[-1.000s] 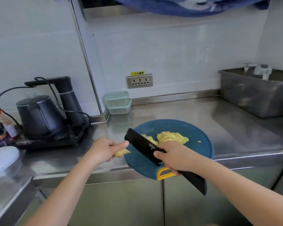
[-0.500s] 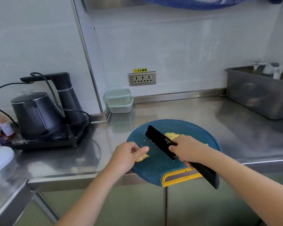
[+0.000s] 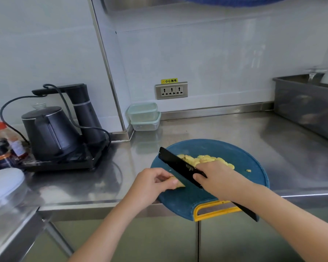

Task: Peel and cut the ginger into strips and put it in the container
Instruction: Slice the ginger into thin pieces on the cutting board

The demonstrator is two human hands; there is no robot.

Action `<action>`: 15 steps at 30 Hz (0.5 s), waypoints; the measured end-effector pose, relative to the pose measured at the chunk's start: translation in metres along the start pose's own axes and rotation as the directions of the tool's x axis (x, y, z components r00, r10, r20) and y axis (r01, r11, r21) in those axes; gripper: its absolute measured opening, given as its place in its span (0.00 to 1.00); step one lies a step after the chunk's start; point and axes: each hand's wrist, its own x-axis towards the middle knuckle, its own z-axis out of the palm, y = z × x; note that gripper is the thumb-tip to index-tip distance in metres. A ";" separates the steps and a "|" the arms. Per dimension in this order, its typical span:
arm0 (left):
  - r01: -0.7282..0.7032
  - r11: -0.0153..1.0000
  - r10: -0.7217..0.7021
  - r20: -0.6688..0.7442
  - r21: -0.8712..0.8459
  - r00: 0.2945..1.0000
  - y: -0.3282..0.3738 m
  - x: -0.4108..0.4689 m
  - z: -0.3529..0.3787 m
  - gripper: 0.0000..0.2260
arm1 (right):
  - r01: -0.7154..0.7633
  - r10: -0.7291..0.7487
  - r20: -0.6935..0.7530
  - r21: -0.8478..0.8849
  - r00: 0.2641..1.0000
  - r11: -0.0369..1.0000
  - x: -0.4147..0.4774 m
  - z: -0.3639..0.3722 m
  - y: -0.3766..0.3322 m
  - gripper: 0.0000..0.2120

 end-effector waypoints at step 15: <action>-0.184 0.956 0.242 -0.257 0.229 0.936 -0.011 -0.011 0.020 0.12 | 0.105 -0.108 -0.002 -0.205 0.994 0.973 -0.011 0.017 -0.019 0.10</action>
